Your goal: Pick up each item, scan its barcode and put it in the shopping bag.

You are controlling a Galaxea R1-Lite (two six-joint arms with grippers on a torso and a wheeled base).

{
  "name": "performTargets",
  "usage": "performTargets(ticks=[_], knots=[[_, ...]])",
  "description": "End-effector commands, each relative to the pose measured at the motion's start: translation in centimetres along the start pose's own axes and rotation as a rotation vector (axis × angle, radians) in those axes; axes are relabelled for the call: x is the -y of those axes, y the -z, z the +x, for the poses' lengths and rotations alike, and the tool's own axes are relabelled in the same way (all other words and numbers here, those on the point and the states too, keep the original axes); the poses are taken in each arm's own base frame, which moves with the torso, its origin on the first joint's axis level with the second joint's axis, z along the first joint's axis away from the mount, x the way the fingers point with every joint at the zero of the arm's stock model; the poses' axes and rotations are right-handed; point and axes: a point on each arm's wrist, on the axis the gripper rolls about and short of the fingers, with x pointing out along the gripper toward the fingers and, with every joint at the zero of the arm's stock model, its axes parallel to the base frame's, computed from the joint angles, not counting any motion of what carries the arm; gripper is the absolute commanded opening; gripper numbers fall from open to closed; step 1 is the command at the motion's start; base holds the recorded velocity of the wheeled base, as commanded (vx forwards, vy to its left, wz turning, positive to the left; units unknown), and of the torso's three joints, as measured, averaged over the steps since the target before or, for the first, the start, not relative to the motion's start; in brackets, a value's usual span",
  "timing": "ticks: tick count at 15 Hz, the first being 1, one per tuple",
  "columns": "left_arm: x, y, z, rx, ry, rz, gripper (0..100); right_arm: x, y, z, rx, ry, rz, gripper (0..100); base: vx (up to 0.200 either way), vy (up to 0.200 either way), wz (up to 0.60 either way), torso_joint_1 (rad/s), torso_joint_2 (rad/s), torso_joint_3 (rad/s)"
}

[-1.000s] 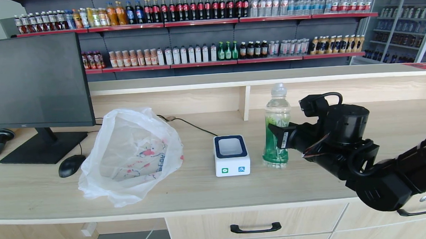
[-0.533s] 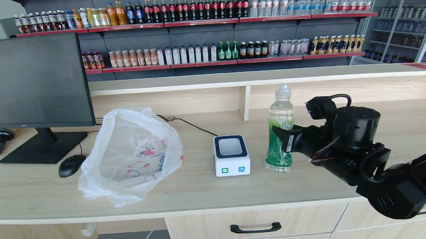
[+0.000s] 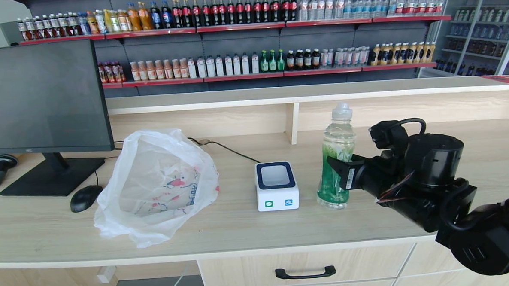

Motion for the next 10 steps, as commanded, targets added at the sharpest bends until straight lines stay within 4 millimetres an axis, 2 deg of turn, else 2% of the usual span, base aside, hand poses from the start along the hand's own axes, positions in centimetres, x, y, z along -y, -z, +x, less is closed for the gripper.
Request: performTargets(ticks=[1,10], knots=[[0.0,0.0,0.0,0.000,0.000,0.000,100,0.0,0.1,-0.4,-0.006,-0.002,-0.002,0,0.000,0.000,0.00,0.000,0.00,0.000],[0.0,0.0,0.0,0.000,0.000,0.000,100,-0.4,1.4,-2.1,-0.056,-0.025,-0.014,0,0.000,0.000,0.00,0.000,0.00,0.000]])
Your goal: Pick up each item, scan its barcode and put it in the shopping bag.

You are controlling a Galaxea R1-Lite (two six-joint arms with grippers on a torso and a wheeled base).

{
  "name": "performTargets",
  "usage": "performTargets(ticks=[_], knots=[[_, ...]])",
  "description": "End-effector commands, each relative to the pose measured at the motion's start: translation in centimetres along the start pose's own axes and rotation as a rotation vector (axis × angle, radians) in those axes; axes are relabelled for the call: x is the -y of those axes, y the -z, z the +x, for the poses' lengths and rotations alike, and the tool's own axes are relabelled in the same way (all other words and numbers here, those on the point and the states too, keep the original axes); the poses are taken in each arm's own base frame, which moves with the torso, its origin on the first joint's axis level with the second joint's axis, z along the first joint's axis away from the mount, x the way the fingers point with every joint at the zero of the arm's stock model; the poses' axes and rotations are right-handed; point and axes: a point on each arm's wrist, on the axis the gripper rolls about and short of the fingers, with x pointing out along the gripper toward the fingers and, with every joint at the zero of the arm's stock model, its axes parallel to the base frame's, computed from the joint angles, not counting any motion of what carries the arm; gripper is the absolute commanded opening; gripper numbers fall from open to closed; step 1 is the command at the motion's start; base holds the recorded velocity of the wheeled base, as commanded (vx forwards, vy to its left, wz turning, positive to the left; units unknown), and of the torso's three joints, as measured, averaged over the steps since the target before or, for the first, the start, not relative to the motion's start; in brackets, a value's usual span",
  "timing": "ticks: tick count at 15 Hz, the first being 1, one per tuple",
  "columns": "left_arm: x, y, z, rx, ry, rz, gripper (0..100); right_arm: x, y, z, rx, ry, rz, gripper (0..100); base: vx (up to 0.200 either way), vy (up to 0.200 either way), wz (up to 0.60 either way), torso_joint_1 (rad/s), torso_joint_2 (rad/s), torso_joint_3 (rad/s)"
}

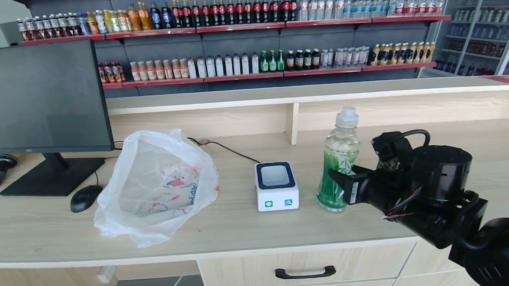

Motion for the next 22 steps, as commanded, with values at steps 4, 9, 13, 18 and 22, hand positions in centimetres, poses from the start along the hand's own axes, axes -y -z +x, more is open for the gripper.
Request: performTargets(ticks=[4,9,13,18,22], knots=[[0.0,0.0,0.0,0.000,0.000,0.000,100,0.2,0.9,-0.7,-0.038,0.002,-0.008,0,0.000,0.000,0.00,0.000,0.00,0.000],[0.0,0.0,0.0,0.000,-0.002,0.000,100,0.3,0.9,-1.3,-0.037,0.002,0.017,100,0.000,0.000,0.00,0.000,0.00,0.000],[0.0,0.0,0.0,0.000,-0.002,0.000,100,0.4,1.0,-1.6,-0.044,0.003,0.020,100,0.000,0.000,0.00,0.000,0.00,0.000],[0.0,0.0,0.0,0.000,-0.002,0.000,100,0.2,1.2,-0.6,-0.049,0.004,0.012,100,0.000,0.000,0.00,0.000,0.00,0.000],[0.0,0.0,0.0,0.000,-0.002,0.000,100,-0.2,0.2,0.6,-0.004,0.010,-0.003,100,0.000,0.000,0.00,0.000,0.00,0.000]])
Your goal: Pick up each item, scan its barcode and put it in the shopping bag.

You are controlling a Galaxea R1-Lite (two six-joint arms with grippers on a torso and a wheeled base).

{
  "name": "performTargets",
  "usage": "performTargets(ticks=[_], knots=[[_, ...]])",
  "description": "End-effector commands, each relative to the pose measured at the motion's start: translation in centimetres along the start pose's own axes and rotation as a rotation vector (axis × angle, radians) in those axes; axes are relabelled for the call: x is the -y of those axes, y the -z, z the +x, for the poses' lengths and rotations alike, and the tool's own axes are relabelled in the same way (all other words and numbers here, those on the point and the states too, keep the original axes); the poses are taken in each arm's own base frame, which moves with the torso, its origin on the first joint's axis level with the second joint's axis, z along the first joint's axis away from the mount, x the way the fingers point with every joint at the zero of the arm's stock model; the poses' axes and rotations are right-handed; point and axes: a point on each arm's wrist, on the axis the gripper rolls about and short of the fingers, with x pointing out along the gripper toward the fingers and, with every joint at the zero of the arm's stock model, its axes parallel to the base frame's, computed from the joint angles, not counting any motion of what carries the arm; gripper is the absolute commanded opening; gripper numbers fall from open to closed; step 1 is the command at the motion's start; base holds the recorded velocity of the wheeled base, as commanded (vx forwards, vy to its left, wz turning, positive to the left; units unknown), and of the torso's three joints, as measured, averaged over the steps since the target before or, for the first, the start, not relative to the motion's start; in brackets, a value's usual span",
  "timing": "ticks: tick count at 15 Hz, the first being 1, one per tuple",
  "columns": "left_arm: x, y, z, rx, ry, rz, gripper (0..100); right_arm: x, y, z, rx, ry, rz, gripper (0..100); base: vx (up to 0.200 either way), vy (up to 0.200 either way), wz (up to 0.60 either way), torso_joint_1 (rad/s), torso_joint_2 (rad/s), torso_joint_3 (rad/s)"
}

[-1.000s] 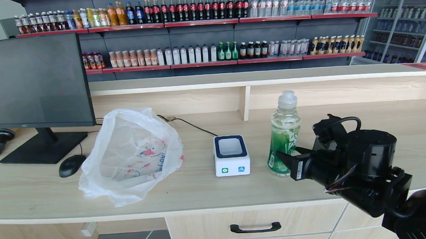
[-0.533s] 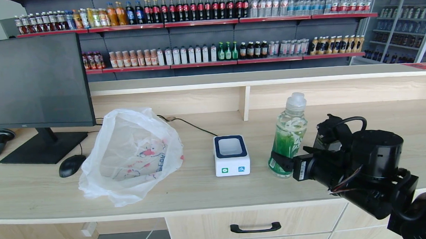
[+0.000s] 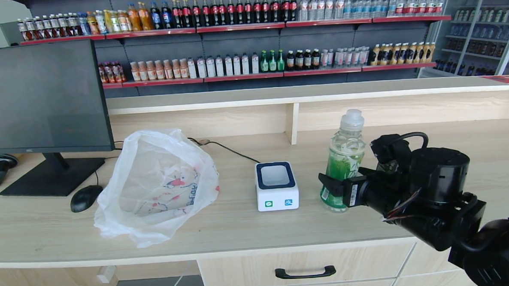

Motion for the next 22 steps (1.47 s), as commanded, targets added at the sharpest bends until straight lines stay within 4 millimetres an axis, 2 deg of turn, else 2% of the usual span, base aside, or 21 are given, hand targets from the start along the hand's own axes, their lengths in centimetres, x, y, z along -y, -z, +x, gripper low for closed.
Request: performTargets(ticks=[1,7,14,19,22], knots=[[0.0,0.0,0.0,0.000,-0.001,-0.001,100,-0.1,-0.2,0.8,0.011,0.020,-0.004,100,0.000,0.000,0.00,0.000,0.00,0.000],[0.0,0.0,0.0,0.000,-0.001,-0.001,100,-0.4,0.1,2.5,0.014,0.044,-0.013,100,0.000,0.000,0.00,0.000,0.00,0.000],[0.0,0.0,0.0,0.000,-0.002,-0.001,100,-0.6,-0.1,3.0,0.027,0.088,-0.039,100,0.000,0.000,0.00,0.000,0.00,0.000],[0.0,0.0,0.0,0.000,-0.002,-0.001,100,-0.8,-2.4,3.0,0.122,0.081,-0.014,100,0.000,0.000,0.00,0.000,0.00,0.000],[0.0,0.0,0.0,0.000,-0.001,-0.001,100,-0.8,-2.3,2.8,0.115,0.082,-0.026,100,0.000,0.000,0.00,0.000,0.00,0.000]])
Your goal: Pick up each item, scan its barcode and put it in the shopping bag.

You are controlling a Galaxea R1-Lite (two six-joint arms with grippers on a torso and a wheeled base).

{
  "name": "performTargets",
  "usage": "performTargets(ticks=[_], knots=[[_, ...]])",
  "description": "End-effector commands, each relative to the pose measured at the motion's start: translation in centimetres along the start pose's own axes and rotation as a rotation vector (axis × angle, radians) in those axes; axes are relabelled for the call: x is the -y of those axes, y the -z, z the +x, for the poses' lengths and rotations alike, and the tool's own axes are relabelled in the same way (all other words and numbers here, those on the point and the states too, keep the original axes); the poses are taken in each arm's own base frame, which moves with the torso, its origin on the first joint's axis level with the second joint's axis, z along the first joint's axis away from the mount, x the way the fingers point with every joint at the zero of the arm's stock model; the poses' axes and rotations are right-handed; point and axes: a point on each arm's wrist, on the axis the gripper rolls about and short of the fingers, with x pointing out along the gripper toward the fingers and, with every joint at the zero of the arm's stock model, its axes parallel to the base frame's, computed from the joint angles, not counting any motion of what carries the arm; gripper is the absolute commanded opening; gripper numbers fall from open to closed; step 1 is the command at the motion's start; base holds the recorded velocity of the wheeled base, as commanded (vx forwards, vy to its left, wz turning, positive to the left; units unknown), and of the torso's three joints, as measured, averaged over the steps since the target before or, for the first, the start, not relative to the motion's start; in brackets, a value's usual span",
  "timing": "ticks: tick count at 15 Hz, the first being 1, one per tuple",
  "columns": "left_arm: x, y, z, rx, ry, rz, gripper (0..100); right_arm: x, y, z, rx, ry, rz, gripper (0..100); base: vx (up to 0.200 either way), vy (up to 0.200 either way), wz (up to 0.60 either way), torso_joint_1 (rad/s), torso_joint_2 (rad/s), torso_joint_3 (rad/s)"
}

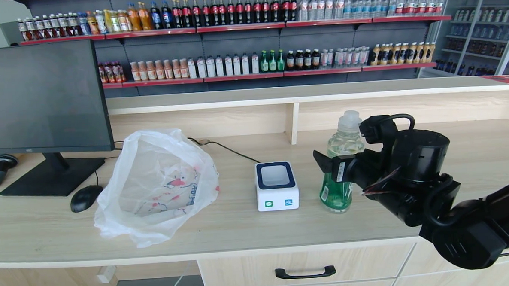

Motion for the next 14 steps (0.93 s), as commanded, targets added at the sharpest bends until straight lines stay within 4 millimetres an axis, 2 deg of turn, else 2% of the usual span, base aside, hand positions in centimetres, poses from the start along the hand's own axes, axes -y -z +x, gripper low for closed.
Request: performTargets(ticks=[1,7,14], knots=[[0.0,0.0,0.0,0.000,-0.001,0.000,100,0.1,-0.1,-0.2,0.004,0.001,-0.002,0,0.000,0.000,0.00,0.000,0.00,0.000],[0.0,0.0,0.0,0.000,0.001,0.000,100,0.0,-0.1,0.0,0.005,-0.001,0.001,0,0.000,0.000,0.00,0.000,0.00,0.000],[0.0,0.0,0.0,0.000,0.001,0.000,100,0.0,-1.5,-0.8,0.047,-0.008,0.016,0,0.000,0.000,0.00,0.000,0.00,0.000]])
